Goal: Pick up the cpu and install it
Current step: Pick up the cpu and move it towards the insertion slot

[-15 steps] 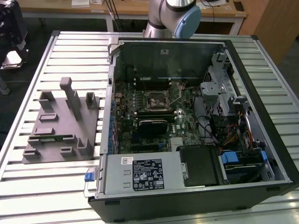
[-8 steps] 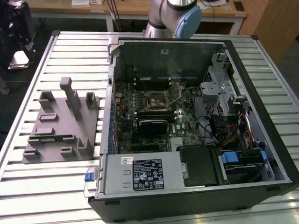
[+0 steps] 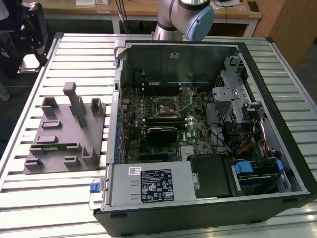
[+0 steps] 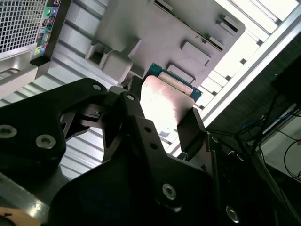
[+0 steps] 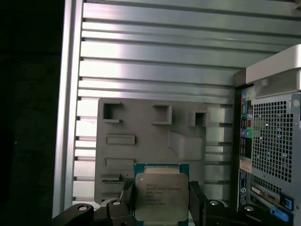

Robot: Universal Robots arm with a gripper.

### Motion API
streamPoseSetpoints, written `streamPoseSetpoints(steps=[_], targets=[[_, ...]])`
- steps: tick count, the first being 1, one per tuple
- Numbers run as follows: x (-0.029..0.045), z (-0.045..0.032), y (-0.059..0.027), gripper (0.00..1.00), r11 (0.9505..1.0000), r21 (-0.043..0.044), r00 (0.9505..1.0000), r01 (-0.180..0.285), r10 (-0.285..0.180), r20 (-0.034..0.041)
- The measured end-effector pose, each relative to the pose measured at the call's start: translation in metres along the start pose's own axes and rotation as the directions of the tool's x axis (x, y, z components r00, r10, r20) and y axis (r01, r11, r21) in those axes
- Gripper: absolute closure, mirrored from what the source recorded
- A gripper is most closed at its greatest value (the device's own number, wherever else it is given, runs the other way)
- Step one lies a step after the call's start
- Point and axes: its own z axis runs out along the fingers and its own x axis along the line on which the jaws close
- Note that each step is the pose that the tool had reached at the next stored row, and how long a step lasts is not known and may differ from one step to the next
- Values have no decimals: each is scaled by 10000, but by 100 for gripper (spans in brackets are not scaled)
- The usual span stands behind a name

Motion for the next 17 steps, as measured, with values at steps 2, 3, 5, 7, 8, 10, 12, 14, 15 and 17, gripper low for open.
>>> streamPoseSetpoints(steps=[2, 3, 5, 7, 8, 10, 12, 14, 15, 17], targets=[[-64, 4, -2, 45, 10000, -3, 10000, -2, 2, -58], [-96, 6, -3, 45, 10000, -4, 10000, -3, 3, -84], [-161, 10, -5, 45, 10000, -4, 9999, -6, 6, -139], [-225, 15, -7, 45, 10000, -7, 9998, -7, 7, -193], [-254, 16, -8, 45, 10000, -6, 9998, -8, 8, -220], [-317, 20, -10, 45, 10000, -9, 9996, -10, 10, -274], [-368, 23, -12, 45, 10000, -10, 9995, -12, 11, -317], [-378, 24, -12, 45, 10000, -10, 9995, -12, 12, -325], [-378, 24, -12, 45, 10000, -11, 9995, -13, 12, -326], [-378, 24, -12, 45, 10000, -10, 9995, -13, 13, -326]])
